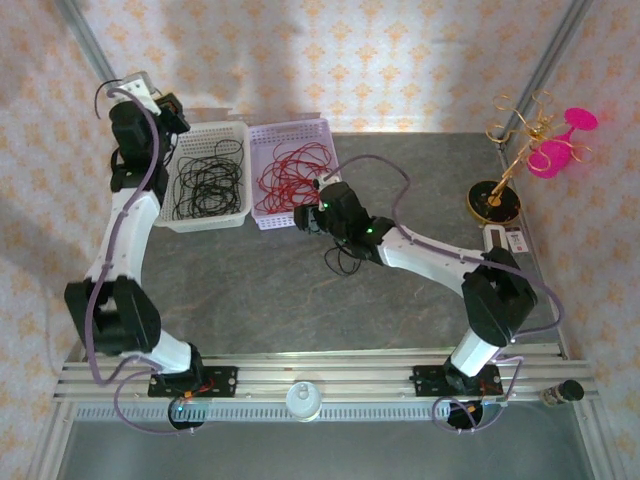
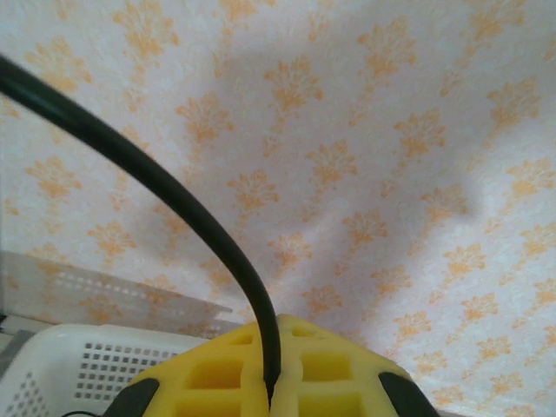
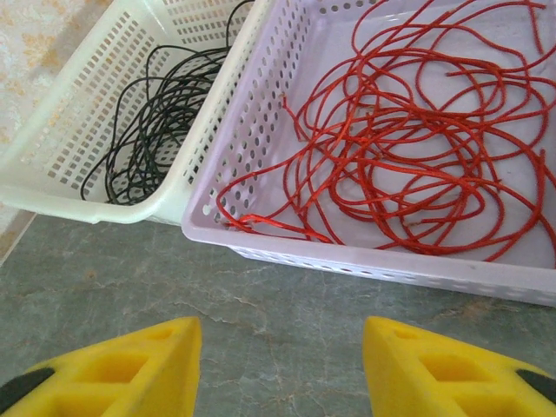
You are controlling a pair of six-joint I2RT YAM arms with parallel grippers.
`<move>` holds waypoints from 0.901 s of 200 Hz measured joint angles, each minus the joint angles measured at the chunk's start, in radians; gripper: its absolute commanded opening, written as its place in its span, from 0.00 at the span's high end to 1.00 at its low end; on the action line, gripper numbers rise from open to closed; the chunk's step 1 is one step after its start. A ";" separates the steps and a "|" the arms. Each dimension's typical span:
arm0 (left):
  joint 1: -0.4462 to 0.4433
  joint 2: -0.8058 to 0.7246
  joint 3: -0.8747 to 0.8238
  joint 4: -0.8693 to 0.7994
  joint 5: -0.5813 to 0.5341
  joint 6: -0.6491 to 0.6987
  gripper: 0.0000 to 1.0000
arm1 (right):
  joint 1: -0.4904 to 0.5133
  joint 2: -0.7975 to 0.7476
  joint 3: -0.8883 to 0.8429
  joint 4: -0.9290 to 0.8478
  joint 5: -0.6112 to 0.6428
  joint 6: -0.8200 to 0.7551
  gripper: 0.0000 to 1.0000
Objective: Untangle the cables
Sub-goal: Place the cable into the container.
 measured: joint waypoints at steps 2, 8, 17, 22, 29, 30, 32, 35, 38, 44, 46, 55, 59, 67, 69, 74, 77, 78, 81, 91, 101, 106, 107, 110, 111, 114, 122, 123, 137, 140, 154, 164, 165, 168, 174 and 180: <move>0.000 0.013 0.003 0.005 0.002 -0.002 1.00 | 0.000 0.002 0.003 -0.001 -0.002 0.000 0.49; 0.000 0.050 0.010 0.018 0.005 -0.006 1.00 | 0.000 0.006 0.010 -0.002 -0.006 0.000 0.49; 0.000 0.101 0.012 0.037 0.013 -0.019 1.00 | 0.000 0.008 0.015 -0.006 -0.012 0.000 0.48; 0.000 0.131 0.012 0.046 0.018 -0.025 1.00 | 0.000 0.008 0.017 -0.006 -0.014 0.000 0.48; 0.000 0.168 0.007 0.068 0.027 -0.039 1.00 | 0.000 0.008 0.017 -0.006 -0.017 0.000 0.48; 0.000 0.172 0.006 0.071 0.029 -0.040 1.00 | 0.000 0.008 0.017 -0.006 -0.017 0.000 0.48; 0.000 0.184 0.004 0.081 0.031 -0.044 1.00 | 0.000 0.008 0.017 -0.006 -0.018 0.000 0.48; 0.000 0.197 -0.001 0.093 0.035 -0.050 1.00 | 0.000 0.008 0.017 -0.006 -0.019 0.000 0.48; 0.000 0.210 -0.005 0.103 0.039 -0.055 1.00 | 0.000 0.008 0.017 -0.008 -0.020 0.000 0.48; 0.000 0.234 -0.014 0.123 0.046 -0.068 1.00 | 0.000 0.008 0.017 -0.011 -0.022 0.000 0.49; 0.000 0.245 -0.016 0.133 0.049 -0.073 1.00 | 0.000 0.008 0.017 -0.013 -0.022 0.000 0.48; 0.000 0.282 -0.019 0.157 0.061 -0.089 1.00 | 0.000 0.008 0.017 -0.015 -0.025 0.000 0.48; -0.002 0.297 -0.019 0.167 0.063 -0.095 1.00 | 0.000 0.008 0.017 -0.016 -0.026 0.000 0.48; -0.003 0.331 -0.019 0.187 0.068 -0.107 1.00 | 0.000 0.008 0.017 -0.020 -0.029 0.000 0.48; -0.005 0.339 -0.019 0.192 0.069 -0.110 1.00 | 0.000 0.008 0.017 -0.021 -0.029 0.000 0.48; -0.007 0.357 -0.019 0.203 0.072 -0.117 1.00 | 0.000 0.008 0.017 -0.024 -0.031 0.000 0.48; -0.008 0.367 -0.019 0.209 0.074 -0.122 1.00 | 0.000 0.008 0.017 -0.026 -0.032 0.000 0.48; -0.008 0.370 -0.019 0.211 0.074 -0.123 1.00 | 0.000 0.008 0.017 -0.026 -0.032 0.000 0.48; -0.010 0.381 -0.019 0.213 0.074 -0.127 1.00 | 0.000 0.008 0.017 -0.028 -0.032 0.000 0.48; -0.020 0.412 -0.021 0.219 0.074 -0.137 1.00 | 0.000 0.008 0.017 -0.032 -0.032 0.000 0.48; -0.031 0.439 -0.029 0.220 0.074 -0.146 1.00 | 0.000 0.008 0.017 -0.034 -0.032 0.001 0.48; -0.038 0.451 -0.034 0.220 0.072 -0.152 1.00 | 0.000 0.008 0.017 -0.035 -0.033 0.001 0.48; -0.039 0.452 -0.035 0.220 0.072 -0.152 1.00 | 0.000 0.008 0.017 -0.035 -0.033 0.001 0.48; -0.043 0.459 -0.038 0.219 0.071 -0.155 1.00 | 0.000 0.008 0.017 -0.035 -0.033 0.001 0.48; -0.044 0.462 -0.039 0.219 0.071 -0.156 1.00 | 0.000 0.008 0.017 -0.036 -0.033 0.002 0.48; -0.049 0.469 -0.041 0.219 0.070 -0.156 1.00 | 0.000 0.008 0.017 -0.036 -0.034 0.002 0.48; -0.058 0.486 -0.044 0.216 0.069 -0.159 1.00 | 0.000 0.008 0.017 -0.036 -0.037 0.004 0.48; -0.060 0.489 -0.044 0.216 0.069 -0.160 1.00 | 0.000 0.009 0.017 -0.036 -0.038 0.004 0.48; -0.076 0.515 -0.045 0.204 0.059 -0.163 1.00 | 0.000 0.014 0.017 -0.036 -0.043 0.004 0.48; -0.080 0.521 -0.045 0.200 0.058 -0.162 1.00 | 0.000 0.016 0.017 -0.036 -0.044 0.004 0.48; -0.093 0.535 -0.045 0.180 0.054 -0.162 0.93 | 0.000 0.027 0.017 -0.037 -0.048 0.004 0.48; -0.099 0.542 -0.045 0.165 0.051 -0.162 0.89 | 0.000 0.035 0.017 -0.037 -0.048 0.004 0.48; -0.099 0.542 -0.045 0.164 0.051 -0.162 0.89 | 0.000 0.035 0.017 -0.037 -0.048 0.004 0.48; -0.100 0.544 -0.045 0.162 0.051 -0.161 0.89 | 0.000 0.037 0.017 -0.037 -0.050 0.004 0.48; -0.101 0.544 -0.045 0.153 0.050 -0.162 0.88 | 0.000 0.040 0.017 -0.037 -0.051 0.004 0.48; -0.103 0.545 -0.045 0.146 0.048 -0.162 0.86 | 0.000 0.042 0.017 -0.037 -0.052 0.004 0.48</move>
